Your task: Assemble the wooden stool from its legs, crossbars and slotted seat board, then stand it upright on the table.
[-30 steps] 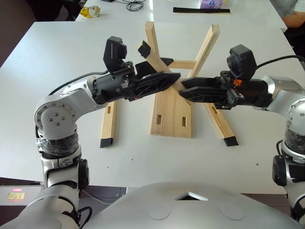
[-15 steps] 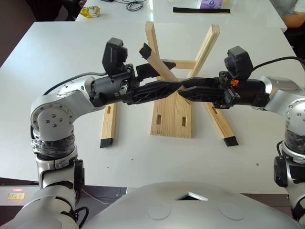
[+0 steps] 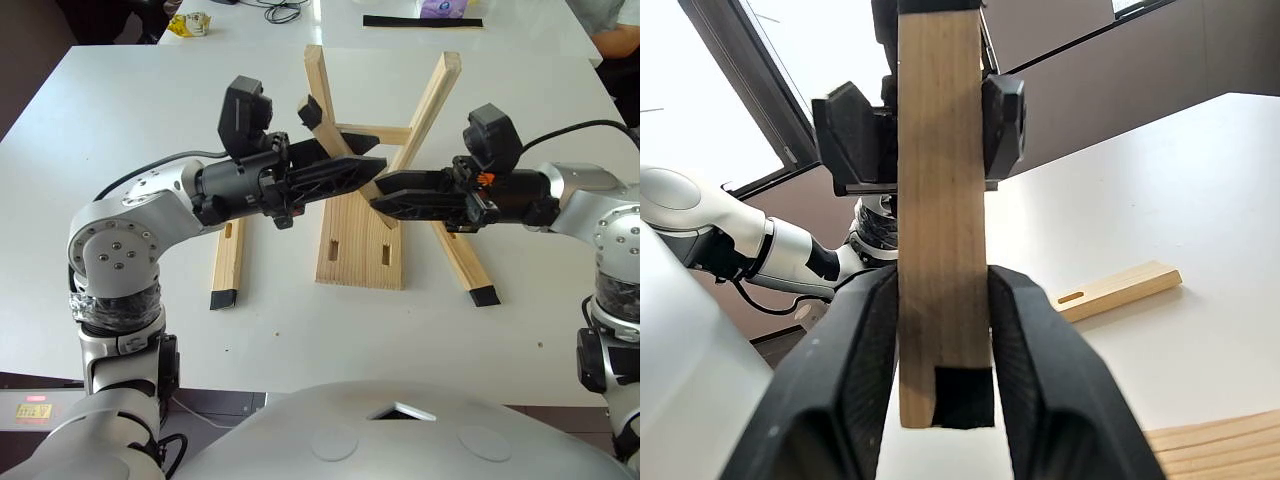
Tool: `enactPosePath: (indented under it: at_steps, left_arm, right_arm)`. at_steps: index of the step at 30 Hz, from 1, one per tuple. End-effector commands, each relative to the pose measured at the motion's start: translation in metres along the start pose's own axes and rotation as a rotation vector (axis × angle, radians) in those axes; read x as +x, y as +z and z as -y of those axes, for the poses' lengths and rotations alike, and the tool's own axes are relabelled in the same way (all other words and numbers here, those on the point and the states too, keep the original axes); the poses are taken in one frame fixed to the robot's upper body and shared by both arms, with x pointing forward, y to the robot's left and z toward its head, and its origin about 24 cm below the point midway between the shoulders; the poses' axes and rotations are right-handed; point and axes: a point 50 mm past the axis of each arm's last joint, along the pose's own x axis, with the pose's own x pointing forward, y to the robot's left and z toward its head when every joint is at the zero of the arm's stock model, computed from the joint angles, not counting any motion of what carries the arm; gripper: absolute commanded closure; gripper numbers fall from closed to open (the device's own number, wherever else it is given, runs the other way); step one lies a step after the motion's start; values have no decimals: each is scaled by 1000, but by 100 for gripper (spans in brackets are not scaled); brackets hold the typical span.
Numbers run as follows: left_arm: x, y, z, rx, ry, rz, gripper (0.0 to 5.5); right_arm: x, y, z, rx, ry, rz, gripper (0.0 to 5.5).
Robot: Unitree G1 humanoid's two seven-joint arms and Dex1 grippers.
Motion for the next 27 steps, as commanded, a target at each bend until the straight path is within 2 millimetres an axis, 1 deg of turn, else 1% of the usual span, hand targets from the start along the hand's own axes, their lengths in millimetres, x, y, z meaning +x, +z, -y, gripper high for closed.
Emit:
enactPosePath:
  at_steps: [1, 3, 7, 21, 26, 27]
  left_arm:
    - [1, 1, 4, 3, -34, -18, 407]
    - [-3, 0, 4, 6, -30, -37, 420]
    - [-7, -1, 2, 9, -19, -54, 420]
    - [-10, -7, 2, 20, -23, -105, 420]
    - [-9, -5, 1, 24, -26, -98, 420]
    - [-9, -5, 1, 25, -25, -97, 420]
  right_arm:
    - [0, 4, -1, -26, -7, -10, 419]
    - [-2, 4, -1, -26, -13, -14, 419]
    - [-5, 4, -1, -26, -14, -20, 419]
    - [-7, 0, -4, -24, 9, -46, 419]
    - [-5, 0, 3, -49, -52, -51, 419]
    - [-5, 0, 3, -56, -60, -50, 381]
